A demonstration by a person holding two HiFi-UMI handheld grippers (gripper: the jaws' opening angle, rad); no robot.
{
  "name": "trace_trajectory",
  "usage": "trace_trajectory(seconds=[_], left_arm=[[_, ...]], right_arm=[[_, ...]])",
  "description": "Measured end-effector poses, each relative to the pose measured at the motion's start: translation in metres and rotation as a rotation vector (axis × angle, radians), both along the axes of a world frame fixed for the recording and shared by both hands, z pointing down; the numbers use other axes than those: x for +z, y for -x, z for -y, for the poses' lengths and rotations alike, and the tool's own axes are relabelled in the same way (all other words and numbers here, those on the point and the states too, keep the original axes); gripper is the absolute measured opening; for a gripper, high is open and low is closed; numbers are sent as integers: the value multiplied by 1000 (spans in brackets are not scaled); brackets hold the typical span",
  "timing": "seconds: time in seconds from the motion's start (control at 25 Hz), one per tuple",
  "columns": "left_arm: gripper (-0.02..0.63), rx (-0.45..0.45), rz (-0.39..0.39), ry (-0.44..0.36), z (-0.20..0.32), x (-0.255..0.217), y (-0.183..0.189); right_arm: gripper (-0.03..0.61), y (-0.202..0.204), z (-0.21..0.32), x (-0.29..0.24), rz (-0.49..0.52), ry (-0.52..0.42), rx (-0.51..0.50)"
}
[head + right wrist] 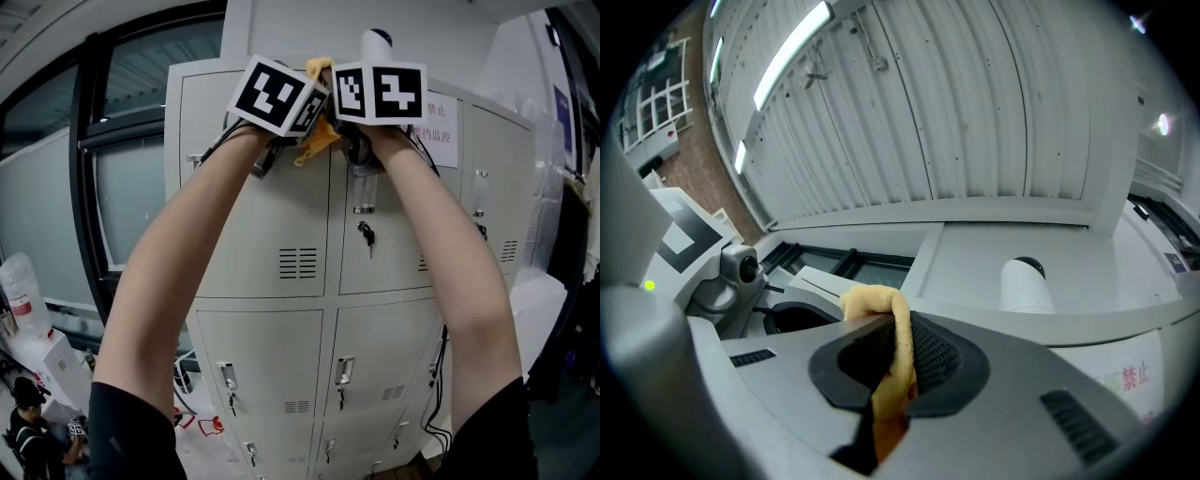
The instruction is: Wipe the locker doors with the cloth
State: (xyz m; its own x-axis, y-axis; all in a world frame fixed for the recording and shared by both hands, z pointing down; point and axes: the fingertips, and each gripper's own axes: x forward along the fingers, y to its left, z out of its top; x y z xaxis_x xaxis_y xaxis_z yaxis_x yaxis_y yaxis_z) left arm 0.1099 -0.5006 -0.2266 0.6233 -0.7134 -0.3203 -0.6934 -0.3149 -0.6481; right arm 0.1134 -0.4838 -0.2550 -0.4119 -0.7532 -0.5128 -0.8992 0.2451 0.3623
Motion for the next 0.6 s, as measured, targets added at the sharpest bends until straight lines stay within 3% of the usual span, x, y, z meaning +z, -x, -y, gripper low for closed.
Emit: trace_trajectory(seconds=[0.4, 0.6], left_arm=[[20, -4, -7, -29, -8, 2, 2], [20, 5, -41, -29, -22, 7, 33]], right_arm=[[51, 3, -9, 4, 9, -30, -26], [51, 34, -25, 10, 27, -37, -69]])
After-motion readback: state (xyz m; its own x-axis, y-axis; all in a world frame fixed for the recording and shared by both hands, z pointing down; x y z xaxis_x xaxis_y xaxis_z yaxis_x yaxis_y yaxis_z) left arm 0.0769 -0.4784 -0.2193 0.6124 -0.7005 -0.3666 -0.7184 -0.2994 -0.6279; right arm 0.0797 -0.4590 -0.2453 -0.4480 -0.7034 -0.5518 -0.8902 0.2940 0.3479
